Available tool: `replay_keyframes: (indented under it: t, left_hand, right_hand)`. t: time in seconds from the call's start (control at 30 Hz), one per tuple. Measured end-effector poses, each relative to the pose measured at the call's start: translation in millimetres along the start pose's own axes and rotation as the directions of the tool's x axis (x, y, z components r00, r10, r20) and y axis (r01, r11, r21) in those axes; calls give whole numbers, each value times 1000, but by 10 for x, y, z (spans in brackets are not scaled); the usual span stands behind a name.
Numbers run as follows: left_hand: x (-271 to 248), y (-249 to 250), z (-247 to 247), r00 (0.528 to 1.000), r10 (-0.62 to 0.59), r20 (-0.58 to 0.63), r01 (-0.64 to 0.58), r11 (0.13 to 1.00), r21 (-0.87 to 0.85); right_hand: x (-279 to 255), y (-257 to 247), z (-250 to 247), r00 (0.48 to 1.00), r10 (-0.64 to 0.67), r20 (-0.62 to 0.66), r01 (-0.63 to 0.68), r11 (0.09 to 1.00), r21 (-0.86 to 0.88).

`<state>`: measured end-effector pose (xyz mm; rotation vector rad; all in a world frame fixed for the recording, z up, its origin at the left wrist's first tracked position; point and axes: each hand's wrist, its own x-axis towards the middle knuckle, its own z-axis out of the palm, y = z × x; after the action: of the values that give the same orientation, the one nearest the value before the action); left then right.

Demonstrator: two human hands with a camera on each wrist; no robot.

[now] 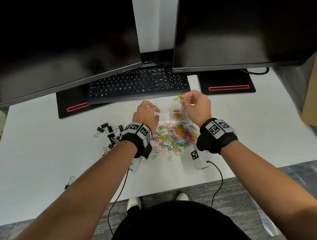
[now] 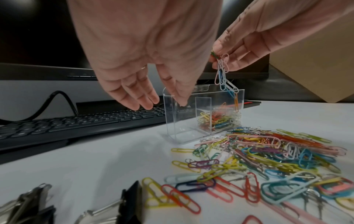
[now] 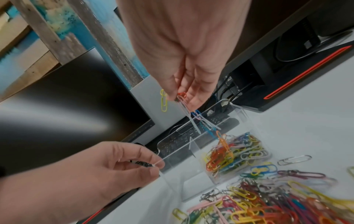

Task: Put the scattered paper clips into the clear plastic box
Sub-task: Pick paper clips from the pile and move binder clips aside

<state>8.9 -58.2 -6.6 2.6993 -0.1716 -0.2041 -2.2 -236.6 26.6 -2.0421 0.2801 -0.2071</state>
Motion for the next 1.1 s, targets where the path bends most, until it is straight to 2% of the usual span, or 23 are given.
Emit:
replay_keyframes:
  t: [0.13, 0.3, 0.4, 0.5, 0.57, 0.73, 0.9, 0.97, 1.1]
  left_hand:
    - [38, -47, -27, 1000, 7, 9, -7, 1000, -20]
    - [51, -73, -31, 1000, -8, 15, 9, 999, -34]
    - [42, -71, -16, 1000, -20, 9, 21, 999, -39]
    - [33, -69, -10, 1000, -26, 0, 26, 999, -46]
    - [30, -71, -15, 1000, -26, 2, 26, 998, -52]
    - [19, -96, -29, 999, -34, 3, 34, 998, -58]
    - [-4, -81, -27, 999, -46, 3, 46, 997, -65]
    - [-9, -71, -36, 999, -48, 7, 48, 997, -65]
    - [-37, -62, -44, 998, -54, 15, 54, 998, -14]
  right_hand:
    - [85, -19, 33, 999, -33, -4, 33, 999, 20]
    - [128, -39, 40, 998, -50, -29, 54, 982, 178]
    - [136, -56, 43, 995, -91, -31, 96, 978, 184]
    - [160, 22, 58, 995, -100, 3, 99, 990, 103]
    - [158, 116, 50, 993, -109, 51, 111, 994, -21]
    - [109, 245, -26, 943, -116, 312, 214, 929, -301]
    - [125, 204, -33, 899, -134, 417, 299, 884, -360]
    - [139, 186, -19, 911, -150, 383, 285, 901, -326]
    - [198, 176, -50, 975, -141, 170, 183, 947, -263]
